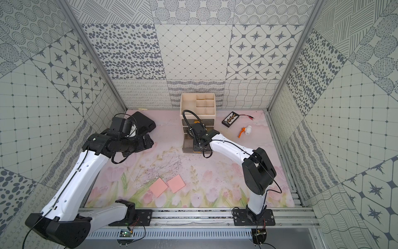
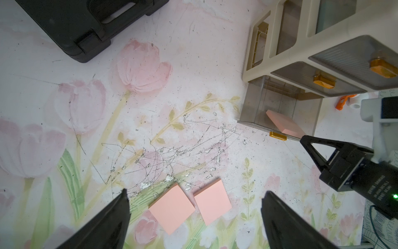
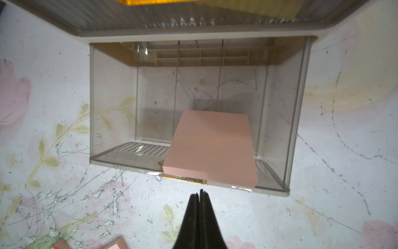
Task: Please put the sticky notes in the drawer by color
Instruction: Pick up the sticky notes from the center of the board.
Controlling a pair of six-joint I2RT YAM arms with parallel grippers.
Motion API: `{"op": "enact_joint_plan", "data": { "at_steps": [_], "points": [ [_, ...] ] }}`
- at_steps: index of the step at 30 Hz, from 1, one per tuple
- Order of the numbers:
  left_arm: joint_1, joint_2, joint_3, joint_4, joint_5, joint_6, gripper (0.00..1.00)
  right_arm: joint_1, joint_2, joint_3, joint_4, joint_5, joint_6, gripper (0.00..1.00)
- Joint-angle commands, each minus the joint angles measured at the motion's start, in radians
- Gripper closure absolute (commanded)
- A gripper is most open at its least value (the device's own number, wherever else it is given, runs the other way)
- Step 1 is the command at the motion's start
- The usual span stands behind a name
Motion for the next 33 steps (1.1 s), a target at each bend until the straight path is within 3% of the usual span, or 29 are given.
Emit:
{"op": "enact_joint_plan", "data": {
  "at_steps": [1, 13, 20, 22, 25, 29, 33],
  "points": [
    [0.003, 0.004, 0.001, -0.006, -0.008, 0.001, 0.03, -0.007, 0.045, 0.030, 0.029, 0.012, -0.013, 1.00],
    [0.003, 0.009, 0.002, -0.006, -0.014, 0.002, 0.03, -0.030, 0.063, 0.025, 0.054, 0.019, -0.018, 1.00],
    [0.004, 0.005, 0.000, 0.000, -0.021, 0.001, 0.03, -0.018, -0.022, 0.052, 0.031, 0.009, -0.014, 1.00],
    [0.003, 0.003, 0.001, 0.004, -0.019, 0.000, 0.03, 0.000, -0.049, 0.056, 0.004, 0.012, -0.001, 0.96],
    [0.005, 0.007, 0.009, 0.000, -0.017, 0.008, 0.03, 0.053, -0.081, 0.039, -0.043, -0.005, 0.027, 0.78],
    [0.094, 0.004, 0.019, -0.021, 0.129, 0.028, 0.01, 0.173, -0.120, -0.045, -0.039, -0.037, 0.025, 0.16],
    [0.268, -0.005, 0.008, -0.026, 0.345, 0.038, 0.00, 0.273, -0.113, -0.104, -0.040, -0.067, -0.001, 0.02]
  ]
}}
